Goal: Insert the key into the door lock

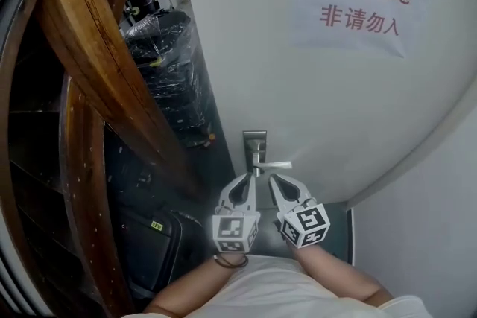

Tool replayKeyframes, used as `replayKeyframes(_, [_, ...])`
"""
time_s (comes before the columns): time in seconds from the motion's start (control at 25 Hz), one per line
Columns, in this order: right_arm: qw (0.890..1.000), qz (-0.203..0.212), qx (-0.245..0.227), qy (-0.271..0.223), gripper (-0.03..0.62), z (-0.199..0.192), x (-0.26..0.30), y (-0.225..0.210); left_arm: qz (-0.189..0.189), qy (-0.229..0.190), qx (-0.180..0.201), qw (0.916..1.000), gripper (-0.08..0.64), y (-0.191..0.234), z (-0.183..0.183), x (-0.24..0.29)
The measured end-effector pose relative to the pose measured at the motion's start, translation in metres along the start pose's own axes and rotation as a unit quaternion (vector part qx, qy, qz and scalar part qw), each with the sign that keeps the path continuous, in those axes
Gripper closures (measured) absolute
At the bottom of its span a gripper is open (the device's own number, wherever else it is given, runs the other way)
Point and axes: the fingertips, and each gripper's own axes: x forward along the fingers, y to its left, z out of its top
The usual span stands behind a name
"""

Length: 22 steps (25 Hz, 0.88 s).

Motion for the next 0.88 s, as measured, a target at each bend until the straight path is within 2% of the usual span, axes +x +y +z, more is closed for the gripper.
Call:
replayKeyframes(0.2, [1.000,0.001,-0.007,-0.015,0.591,0.016,-0.009,-0.005,0.004,-0.002,0.000,1.0000,0.554,-0.010,0.007,-0.001])
replayKeyframes(0.88, [1.000,0.006,-0.016,-0.023,0.591,0.027,-0.014,-0.013,0.009,-0.007,-0.002,0.9999,0.552,-0.019,0.010,0.007])
